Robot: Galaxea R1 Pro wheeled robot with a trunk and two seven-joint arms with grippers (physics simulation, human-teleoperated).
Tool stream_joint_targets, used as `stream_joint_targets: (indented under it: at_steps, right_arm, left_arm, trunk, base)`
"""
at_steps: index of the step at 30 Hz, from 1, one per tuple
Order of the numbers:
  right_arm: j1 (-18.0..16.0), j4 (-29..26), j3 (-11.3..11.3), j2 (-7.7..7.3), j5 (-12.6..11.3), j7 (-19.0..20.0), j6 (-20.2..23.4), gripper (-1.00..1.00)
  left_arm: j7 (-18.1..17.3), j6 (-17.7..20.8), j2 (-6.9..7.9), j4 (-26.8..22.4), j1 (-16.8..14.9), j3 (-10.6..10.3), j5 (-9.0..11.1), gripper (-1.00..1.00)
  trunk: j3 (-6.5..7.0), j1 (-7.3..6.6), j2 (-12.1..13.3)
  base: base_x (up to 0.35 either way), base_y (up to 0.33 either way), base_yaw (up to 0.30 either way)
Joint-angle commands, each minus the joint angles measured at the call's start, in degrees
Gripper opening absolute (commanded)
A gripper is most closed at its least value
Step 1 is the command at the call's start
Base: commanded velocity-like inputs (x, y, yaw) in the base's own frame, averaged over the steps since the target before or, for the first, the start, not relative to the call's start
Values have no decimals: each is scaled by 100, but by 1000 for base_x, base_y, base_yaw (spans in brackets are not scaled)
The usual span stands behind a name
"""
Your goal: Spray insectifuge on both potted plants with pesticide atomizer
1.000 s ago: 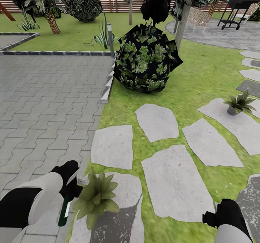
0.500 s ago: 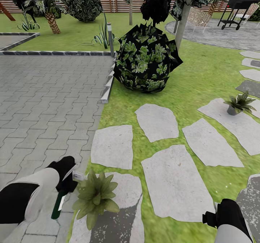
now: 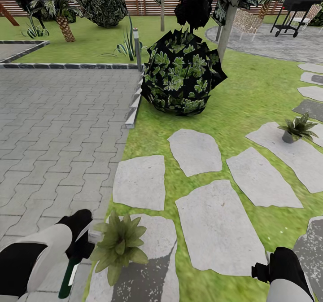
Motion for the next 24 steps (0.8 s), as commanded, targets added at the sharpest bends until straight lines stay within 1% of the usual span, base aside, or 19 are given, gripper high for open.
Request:
stream_joint_targets:
  at_steps: [1,2,3,4,5,8,10,13,14,16,19,21,24]
  right_arm:
    - [-7,-12,-21,7,61,55,0,100]
    - [-7,-12,-21,7,61,55,-2,100]
    - [-7,-12,-21,8,61,55,-4,100]
    - [-7,-12,-21,9,61,55,-2,100]
    - [-7,-10,-21,9,61,55,-2,100]
    - [-7,-10,-21,10,61,55,-2,100]
    - [-7,-9,-21,11,61,55,-3,100]
    - [-7,-11,-21,9,61,55,-2,100]
    - [-7,-12,-21,11,61,55,0,100]
    - [-7,-12,-21,12,61,55,2,100]
    - [-7,-5,-21,10,61,55,0,100]
    - [-7,7,-21,9,61,55,1,100]
    - [-7,19,-21,8,61,55,0,100]
  left_arm:
    - [-60,17,1,-10,150,-53,-28,-100]
    - [-60,17,1,-15,256,-42,-22,-100]
    - [-60,17,1,-17,284,-19,-18,-100]
    - [-60,17,1,-26,308,75,-12,-100]
    - [-60,17,1,-31,321,231,-13,-100]
    - [-60,17,1,-36,331,483,-17,-100]
    - [-60,23,1,-25,316,551,-13,-100]
    - [-60,34,3,-14,268,576,-6,-100]
    - [-60,38,5,-9,203,576,-4,-100]
    - [-67,48,9,-3,-212,576,-5,-100]
    - [-68,51,10,-2,-603,566,-12,-100]
    - [-68,52,10,-4,-721,561,-14,-100]
    - [-69,52,4,-10,-768,574,-17,-100]
  trunk:
    - [-4,0,-4]
    - [-4,0,-4]
    - [-4,0,-4]
    - [-4,0,-4]
    - [-4,0,-4]
    - [-4,0,-4]
    - [-4,0,-4]
    - [-4,0,-4]
    - [-4,0,-4]
    - [-4,0,-4]
    - [-4,0,-4]
    - [-4,0,-4]
    - [-4,0,-4]
  base:
    - [0,0,0]
    - [0,0,0]
    - [0,0,0]
    - [0,0,0]
    - [0,0,0]
    - [0,0,0]
    - [0,0,0]
    - [0,0,0]
    - [0,0,0]
    - [0,0,0]
    - [0,0,0]
    - [0,0,0]
    - [0,0,0]
